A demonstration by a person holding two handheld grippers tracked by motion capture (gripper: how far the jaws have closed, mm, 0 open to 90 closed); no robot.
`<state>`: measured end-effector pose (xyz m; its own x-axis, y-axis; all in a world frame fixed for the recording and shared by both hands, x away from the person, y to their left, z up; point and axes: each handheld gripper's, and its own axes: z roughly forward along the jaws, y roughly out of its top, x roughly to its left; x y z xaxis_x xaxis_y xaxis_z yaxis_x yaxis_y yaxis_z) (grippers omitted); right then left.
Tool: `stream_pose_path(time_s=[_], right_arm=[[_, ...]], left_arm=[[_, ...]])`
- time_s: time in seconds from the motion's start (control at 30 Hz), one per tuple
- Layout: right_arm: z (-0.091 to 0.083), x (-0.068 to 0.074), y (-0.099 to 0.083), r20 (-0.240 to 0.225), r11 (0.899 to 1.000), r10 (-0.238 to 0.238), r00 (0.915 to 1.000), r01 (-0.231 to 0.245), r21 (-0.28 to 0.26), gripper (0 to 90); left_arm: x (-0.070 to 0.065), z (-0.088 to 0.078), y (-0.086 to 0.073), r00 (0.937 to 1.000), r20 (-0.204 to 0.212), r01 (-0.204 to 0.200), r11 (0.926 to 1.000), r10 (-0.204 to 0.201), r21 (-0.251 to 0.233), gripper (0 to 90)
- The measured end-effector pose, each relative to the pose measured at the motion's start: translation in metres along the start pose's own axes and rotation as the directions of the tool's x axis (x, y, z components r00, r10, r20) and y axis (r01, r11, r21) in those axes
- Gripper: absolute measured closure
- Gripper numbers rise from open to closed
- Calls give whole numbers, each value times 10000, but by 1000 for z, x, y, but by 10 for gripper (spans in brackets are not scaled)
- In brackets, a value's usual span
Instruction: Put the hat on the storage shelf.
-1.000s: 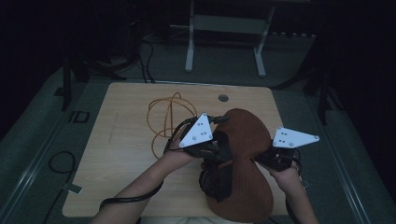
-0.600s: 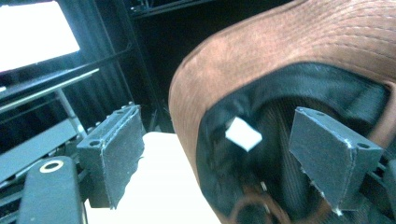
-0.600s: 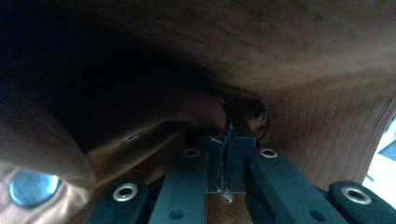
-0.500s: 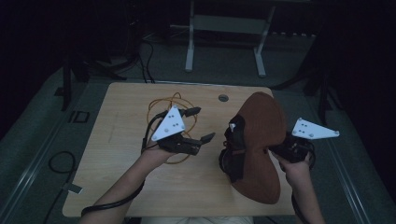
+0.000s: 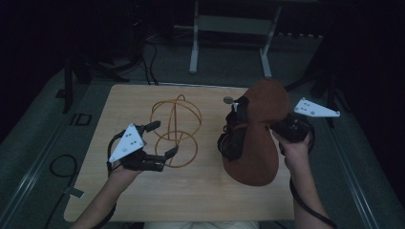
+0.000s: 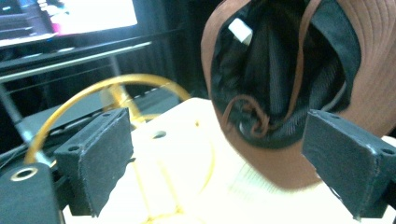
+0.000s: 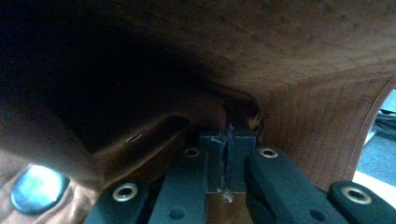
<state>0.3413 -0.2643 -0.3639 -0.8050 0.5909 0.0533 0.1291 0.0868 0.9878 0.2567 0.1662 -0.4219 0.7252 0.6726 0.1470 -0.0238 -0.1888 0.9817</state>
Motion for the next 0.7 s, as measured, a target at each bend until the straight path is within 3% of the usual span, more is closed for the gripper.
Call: stream_pose_path(time_s=[0.1,0.2,0.33,0.5,0.63,0.7], right_arm=[[14,-5,7,92,10000,22,10000,-23,51,876],[26,-9,14,100,9999,89,9999,-89,50,876],[38,-14,21,89,9996,274,9996,-274,22,876],[55,-13,36,-78,9988,460,9989,-461,-156,876],[73,-6,54,-497,9974,509,9975,-533,-477,875],[83,0,63,-630,9978,349,9974,-383,-539,875]], left_arm=[[5,-18,-19,9979,-528,383,9992,-378,85,78],[9,-31,-42,9917,-990,843,9962,-818,214,68],[10,-48,-74,9790,-1648,1269,9914,-1203,304,69],[8,-64,-110,9576,-2303,1886,9809,-1729,479,69],[8,-70,-125,9465,-2594,2118,9760,-1920,506,69],[9,-72,-127,9443,-2635,2181,9745,-1973,519,69]])
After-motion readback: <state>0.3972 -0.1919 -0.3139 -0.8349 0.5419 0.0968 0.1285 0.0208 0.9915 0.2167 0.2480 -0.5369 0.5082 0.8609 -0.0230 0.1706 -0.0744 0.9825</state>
